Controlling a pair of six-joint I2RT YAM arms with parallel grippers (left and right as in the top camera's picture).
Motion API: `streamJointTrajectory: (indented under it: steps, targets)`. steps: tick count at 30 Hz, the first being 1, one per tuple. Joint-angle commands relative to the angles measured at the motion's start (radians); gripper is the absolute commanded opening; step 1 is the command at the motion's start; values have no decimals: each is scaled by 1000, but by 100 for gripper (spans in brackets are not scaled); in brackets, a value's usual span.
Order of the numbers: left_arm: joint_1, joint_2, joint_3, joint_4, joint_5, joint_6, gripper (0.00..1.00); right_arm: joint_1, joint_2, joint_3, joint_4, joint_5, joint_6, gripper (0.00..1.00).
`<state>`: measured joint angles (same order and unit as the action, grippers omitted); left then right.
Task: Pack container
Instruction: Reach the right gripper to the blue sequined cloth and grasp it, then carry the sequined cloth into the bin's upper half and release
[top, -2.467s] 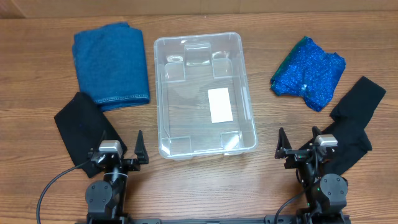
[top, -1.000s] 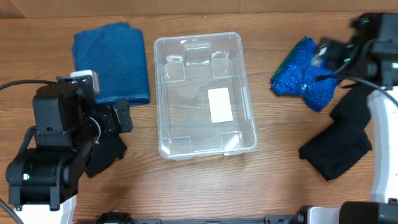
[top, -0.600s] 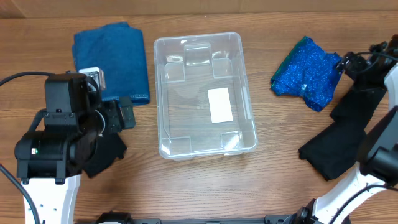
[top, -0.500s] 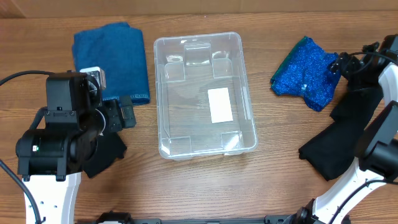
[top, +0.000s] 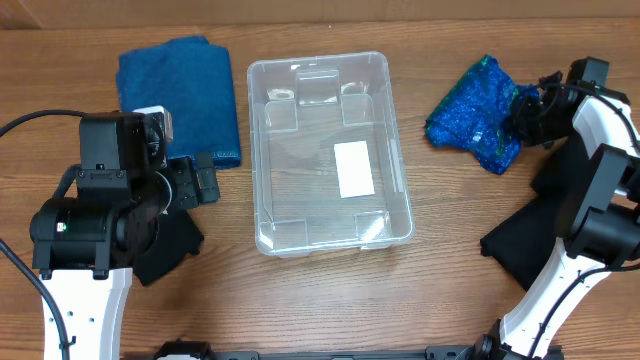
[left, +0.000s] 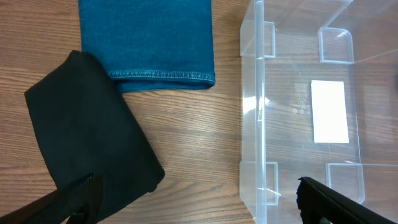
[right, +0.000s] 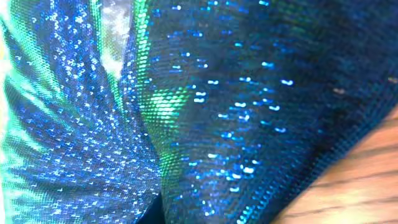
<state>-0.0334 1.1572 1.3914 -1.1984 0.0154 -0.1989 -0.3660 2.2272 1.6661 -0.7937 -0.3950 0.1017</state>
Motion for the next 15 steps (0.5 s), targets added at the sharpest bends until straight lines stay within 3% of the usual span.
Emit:
streamJointTrajectory:
  steps: [1,9,12,15]
  targets:
    - [-6,0,23,-2,4,8,100,4,-48,24,-6,-87,0,4]
    - [-6,0,23,-10,4,8,100,73,-493,220,-156,-233,-6,4]
    - [-6,0,23,-10,4,8,100,232,-657,240,-181,-236,-57,4]
    - [-6,0,23,-10,4,8,100,471,-689,237,-240,-206,-101,4]
